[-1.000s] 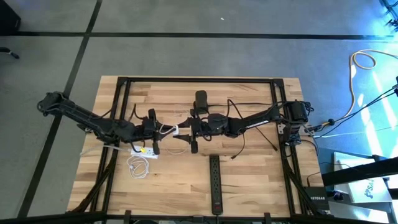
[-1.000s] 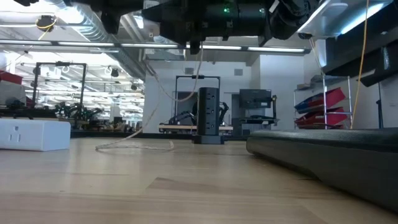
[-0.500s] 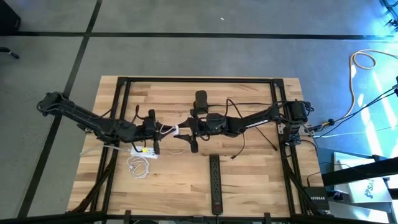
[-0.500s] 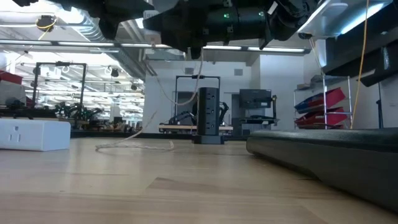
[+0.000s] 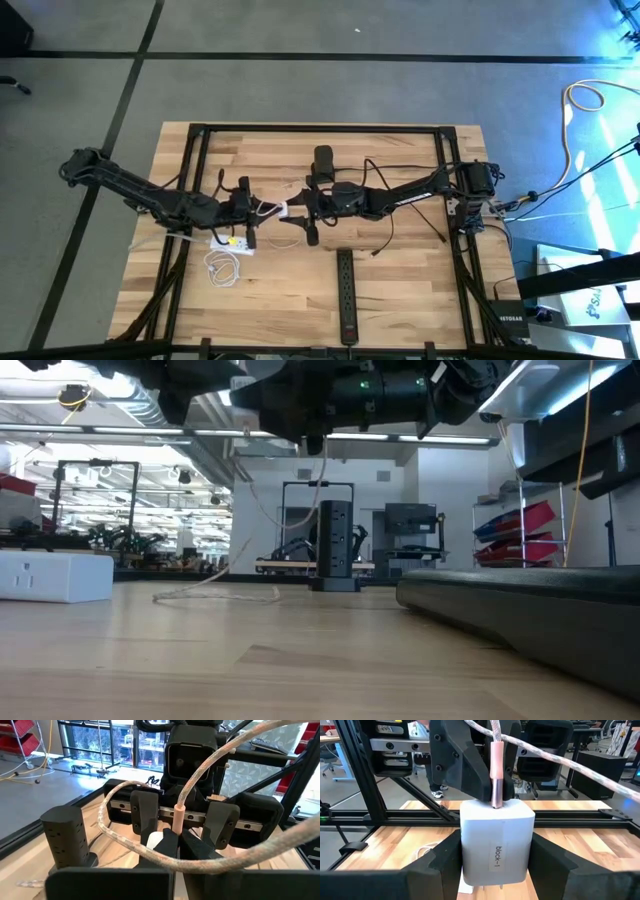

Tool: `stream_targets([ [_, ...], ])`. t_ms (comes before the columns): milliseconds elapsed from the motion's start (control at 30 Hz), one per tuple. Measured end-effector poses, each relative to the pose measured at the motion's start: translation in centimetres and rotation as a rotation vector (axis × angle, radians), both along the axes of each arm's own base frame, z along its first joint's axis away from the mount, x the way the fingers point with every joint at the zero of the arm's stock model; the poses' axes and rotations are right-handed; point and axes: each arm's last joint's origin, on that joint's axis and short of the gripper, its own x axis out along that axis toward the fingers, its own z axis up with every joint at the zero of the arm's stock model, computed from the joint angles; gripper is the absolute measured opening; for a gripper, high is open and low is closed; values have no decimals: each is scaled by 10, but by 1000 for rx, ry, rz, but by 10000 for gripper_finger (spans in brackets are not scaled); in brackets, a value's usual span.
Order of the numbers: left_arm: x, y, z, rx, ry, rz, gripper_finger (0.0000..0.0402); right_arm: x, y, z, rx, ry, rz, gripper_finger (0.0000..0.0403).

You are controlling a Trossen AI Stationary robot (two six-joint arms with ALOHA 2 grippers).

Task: Insert USB
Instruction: Insert the pink USB cable into the white USB adapter

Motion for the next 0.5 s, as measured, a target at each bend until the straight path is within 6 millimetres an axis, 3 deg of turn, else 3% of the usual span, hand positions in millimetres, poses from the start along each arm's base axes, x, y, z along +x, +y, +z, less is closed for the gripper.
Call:
stream_targets([
  [500,-1,0,-4,-19,40,4,1,4,0,5,-17,31,10,167],
])
